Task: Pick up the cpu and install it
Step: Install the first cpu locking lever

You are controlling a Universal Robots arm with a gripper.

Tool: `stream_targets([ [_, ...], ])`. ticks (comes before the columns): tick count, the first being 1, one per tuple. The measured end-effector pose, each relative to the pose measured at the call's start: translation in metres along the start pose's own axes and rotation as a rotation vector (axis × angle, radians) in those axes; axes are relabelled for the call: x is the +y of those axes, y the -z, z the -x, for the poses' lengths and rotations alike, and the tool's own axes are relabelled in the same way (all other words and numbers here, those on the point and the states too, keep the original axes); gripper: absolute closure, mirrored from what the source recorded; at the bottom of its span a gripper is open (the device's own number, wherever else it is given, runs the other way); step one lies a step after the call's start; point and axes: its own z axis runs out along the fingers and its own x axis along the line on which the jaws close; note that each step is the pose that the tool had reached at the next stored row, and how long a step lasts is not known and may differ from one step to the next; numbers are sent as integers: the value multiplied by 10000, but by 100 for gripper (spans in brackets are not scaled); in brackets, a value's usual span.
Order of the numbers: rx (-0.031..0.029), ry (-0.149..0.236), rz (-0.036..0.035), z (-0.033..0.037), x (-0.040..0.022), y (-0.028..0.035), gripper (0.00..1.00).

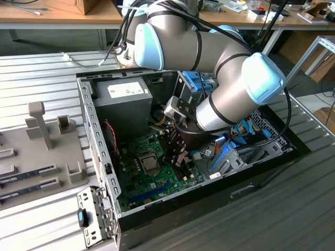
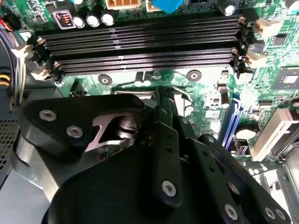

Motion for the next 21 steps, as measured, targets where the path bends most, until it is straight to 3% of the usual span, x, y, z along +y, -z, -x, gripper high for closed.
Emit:
stream_targets([
  [2,-53,26,44,0,-3,-5,89],
  [6,-78,60,69,0,-4,-8,89],
  [15,-19,210,53,1,-28,-38,89],
  [19,38,360,41,33,-79,-29,89],
  [21,54,379,39,33,-97,-54,89],
])
